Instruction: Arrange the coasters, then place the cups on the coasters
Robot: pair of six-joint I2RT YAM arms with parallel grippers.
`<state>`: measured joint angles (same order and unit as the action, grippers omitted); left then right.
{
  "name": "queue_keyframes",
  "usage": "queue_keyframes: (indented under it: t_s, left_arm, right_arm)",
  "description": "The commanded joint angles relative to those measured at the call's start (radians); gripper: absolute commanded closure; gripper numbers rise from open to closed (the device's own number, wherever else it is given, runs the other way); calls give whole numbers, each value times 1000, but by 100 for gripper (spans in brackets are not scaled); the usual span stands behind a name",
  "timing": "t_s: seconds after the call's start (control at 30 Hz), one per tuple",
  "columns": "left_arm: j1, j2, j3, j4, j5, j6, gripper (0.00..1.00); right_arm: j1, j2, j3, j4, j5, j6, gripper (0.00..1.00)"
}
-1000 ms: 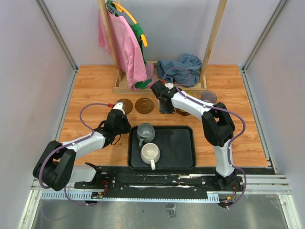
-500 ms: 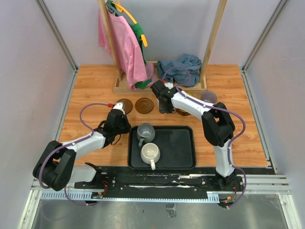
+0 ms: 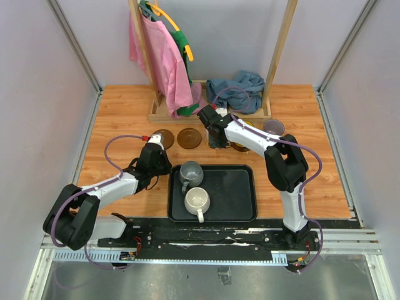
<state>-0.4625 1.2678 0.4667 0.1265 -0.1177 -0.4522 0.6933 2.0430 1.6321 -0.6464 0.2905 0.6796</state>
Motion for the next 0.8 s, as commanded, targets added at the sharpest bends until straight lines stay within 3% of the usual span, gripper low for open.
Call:
queue_keyframes:
  t_s: [0.0, 0.47, 0.77]
  left_arm:
    - [-8, -1, 17, 22, 0, 9, 89]
    - [-8, 2, 16, 24, 3, 5, 89]
    - [-8, 2, 15, 22, 3, 4, 89]
  right_arm:
    - [-2, -11, 34, 46, 40, -17, 99]
    - [-3, -7, 35, 53, 27, -25, 99]
    - [-2, 1, 33, 45, 0, -23, 84]
